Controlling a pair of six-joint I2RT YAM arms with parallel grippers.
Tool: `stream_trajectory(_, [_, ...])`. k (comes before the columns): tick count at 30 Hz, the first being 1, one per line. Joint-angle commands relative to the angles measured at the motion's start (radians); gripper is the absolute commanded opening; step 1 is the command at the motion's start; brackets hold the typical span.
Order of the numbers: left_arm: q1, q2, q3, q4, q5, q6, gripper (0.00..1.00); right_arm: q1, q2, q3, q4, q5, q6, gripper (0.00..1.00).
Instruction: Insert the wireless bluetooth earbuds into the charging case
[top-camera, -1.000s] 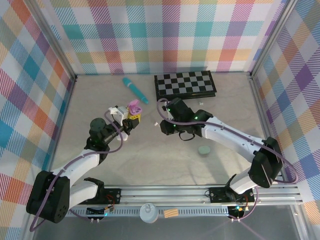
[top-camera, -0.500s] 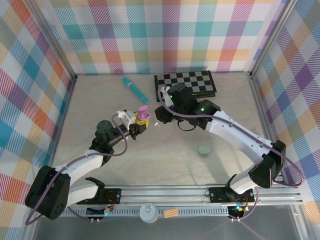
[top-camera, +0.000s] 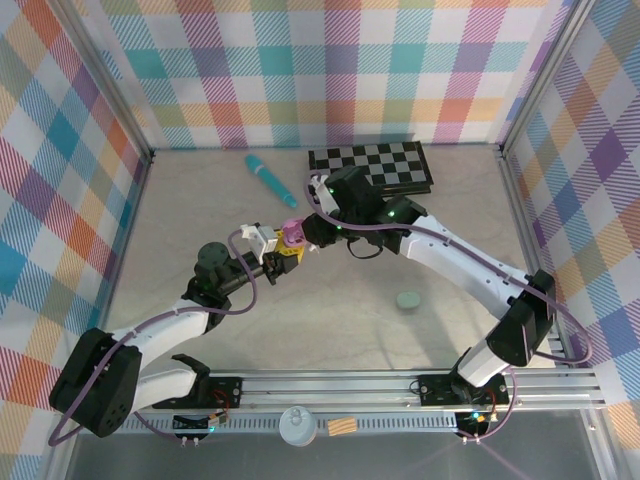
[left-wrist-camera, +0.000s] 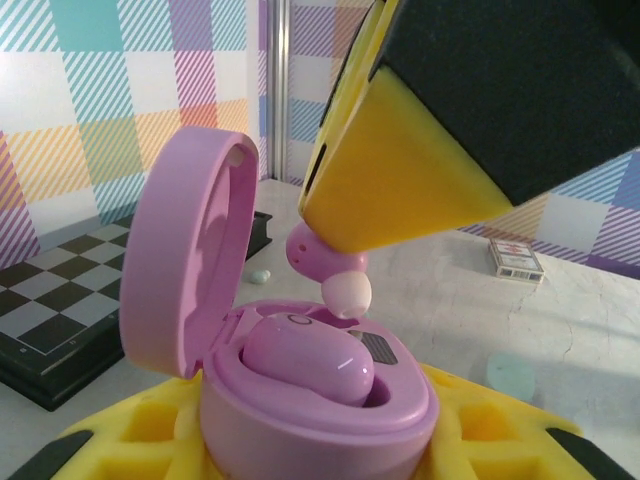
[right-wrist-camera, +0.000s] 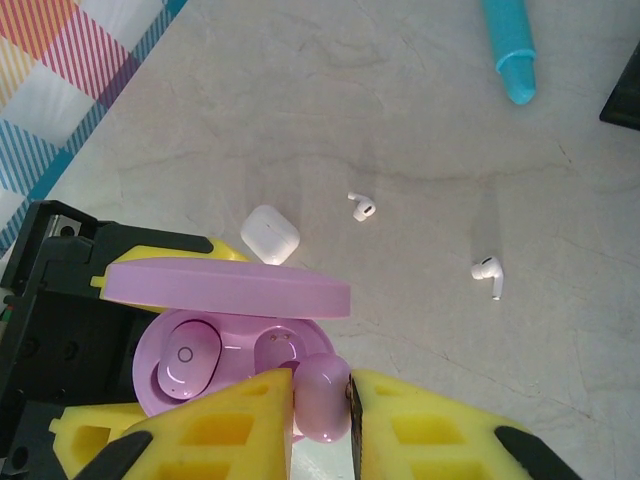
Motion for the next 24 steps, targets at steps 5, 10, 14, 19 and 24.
stream_trajectory(5, [-0.017, -0.009, 0.006, 0.059, 0.024, -0.015, 0.25, -0.007, 0.012, 0.018, 0.013, -0.025, -0.016, 0.22])
stream_trajectory(10, [-0.02, -0.009, 0.01, 0.054, 0.027, -0.015, 0.25, -0.007, 0.021, 0.013, 0.02, -0.032, -0.019, 0.22])
stream_trajectory(14, [-0.022, -0.007, 0.01, 0.054, 0.022, -0.015, 0.25, -0.007, 0.022, 0.01, 0.031, -0.04, -0.019, 0.22])
stream_trajectory(19, [-0.021, 0.004, 0.017, 0.06, 0.023, -0.017, 0.25, -0.007, 0.017, -0.001, 0.046, -0.06, -0.029, 0.22])
stream_trajectory(24, [-0.023, 0.004, 0.024, 0.065, 0.025, -0.021, 0.25, -0.007, 0.02, -0.014, 0.046, -0.059, -0.052, 0.22])
